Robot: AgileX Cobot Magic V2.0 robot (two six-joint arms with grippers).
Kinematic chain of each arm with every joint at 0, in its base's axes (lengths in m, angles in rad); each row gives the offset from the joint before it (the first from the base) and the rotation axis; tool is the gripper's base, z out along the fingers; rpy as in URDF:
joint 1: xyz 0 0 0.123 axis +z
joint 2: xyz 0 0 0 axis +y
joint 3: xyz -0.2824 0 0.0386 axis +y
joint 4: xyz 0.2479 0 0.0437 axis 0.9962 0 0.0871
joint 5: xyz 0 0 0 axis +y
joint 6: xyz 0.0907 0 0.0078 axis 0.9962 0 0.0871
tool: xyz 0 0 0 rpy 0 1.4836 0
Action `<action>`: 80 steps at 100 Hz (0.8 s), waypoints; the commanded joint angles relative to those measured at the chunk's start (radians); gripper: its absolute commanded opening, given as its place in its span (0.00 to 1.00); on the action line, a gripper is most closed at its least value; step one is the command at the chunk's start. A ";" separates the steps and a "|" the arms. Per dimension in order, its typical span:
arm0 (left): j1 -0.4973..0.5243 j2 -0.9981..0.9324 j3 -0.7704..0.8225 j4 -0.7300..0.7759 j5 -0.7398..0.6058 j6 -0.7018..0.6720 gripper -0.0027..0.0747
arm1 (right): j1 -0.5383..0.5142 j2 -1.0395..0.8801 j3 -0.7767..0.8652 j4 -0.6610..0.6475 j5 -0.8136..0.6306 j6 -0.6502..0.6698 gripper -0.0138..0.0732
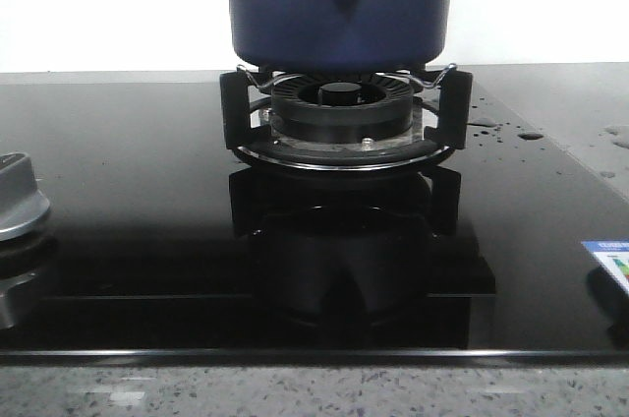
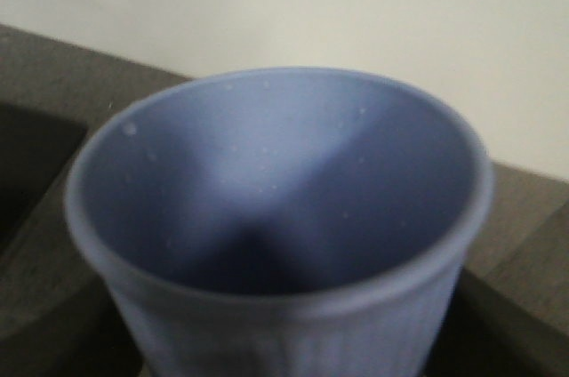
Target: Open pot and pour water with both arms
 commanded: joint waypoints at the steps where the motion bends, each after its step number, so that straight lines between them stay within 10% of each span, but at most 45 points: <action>1: -0.001 -0.030 -0.031 -0.102 -0.029 -0.009 0.31 | -0.065 -0.023 0.052 0.036 -0.199 0.020 0.41; 49: -0.001 -0.030 -0.031 -0.098 -0.027 -0.009 0.31 | -0.115 0.083 0.127 0.069 -0.362 0.019 0.43; 80: -0.001 -0.030 -0.031 -0.092 -0.027 -0.009 0.31 | -0.115 0.056 0.127 0.073 -0.412 0.019 0.89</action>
